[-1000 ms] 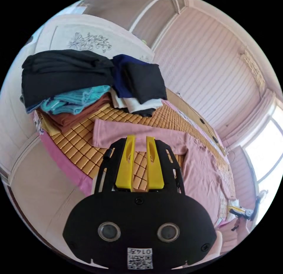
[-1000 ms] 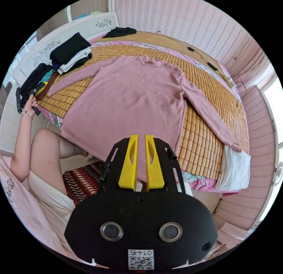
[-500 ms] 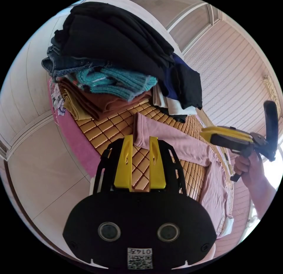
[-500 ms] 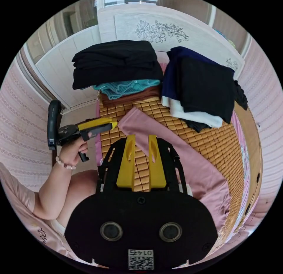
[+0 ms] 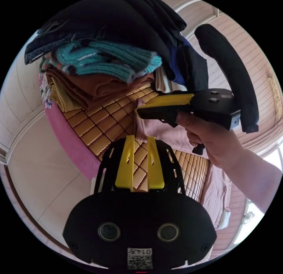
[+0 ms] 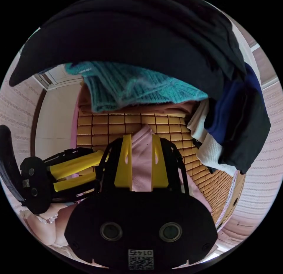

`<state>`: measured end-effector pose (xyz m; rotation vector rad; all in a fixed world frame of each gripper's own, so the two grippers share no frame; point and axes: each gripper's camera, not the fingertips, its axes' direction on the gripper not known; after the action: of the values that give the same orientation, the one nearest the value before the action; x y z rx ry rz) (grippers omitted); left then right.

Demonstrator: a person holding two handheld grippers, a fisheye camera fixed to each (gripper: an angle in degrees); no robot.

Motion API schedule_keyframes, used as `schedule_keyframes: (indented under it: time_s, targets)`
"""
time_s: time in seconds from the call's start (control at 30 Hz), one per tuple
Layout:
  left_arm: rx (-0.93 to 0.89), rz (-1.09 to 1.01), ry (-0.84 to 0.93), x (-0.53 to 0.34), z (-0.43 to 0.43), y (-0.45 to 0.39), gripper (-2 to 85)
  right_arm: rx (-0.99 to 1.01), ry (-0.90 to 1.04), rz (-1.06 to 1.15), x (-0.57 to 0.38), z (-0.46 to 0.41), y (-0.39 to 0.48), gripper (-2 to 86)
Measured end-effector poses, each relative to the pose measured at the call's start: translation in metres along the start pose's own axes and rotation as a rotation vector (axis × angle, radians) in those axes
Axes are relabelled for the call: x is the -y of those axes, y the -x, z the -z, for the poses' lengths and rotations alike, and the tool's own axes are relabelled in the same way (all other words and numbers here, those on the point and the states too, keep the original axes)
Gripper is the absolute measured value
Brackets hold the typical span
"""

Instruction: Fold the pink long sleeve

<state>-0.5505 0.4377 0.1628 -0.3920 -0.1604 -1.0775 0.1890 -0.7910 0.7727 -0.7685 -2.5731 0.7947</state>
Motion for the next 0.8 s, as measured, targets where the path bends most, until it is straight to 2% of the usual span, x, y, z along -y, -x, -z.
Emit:
schedule_keyframes:
  time_s: [0.13, 0.33, 0.8]
  targets:
    - [-0.046, 0.027, -0.004, 0.006, -0.005, 0.007, 6.4, -0.012, -0.015, 0.0, 0.001, -0.005, 0.006, 8.6]
    - [0.017, -0.019, 0.006, 0.014, -0.014, -0.005, 5.8, -0.015, 0.01, 0.01, 0.007, -0.009, 0.014, 6.4]
    - [0.004, -0.005, 0.008, 0.012, -0.036, -0.02, 4.6, -0.004, -0.009, 0.033, -0.015, -0.011, 0.018, 1.5]
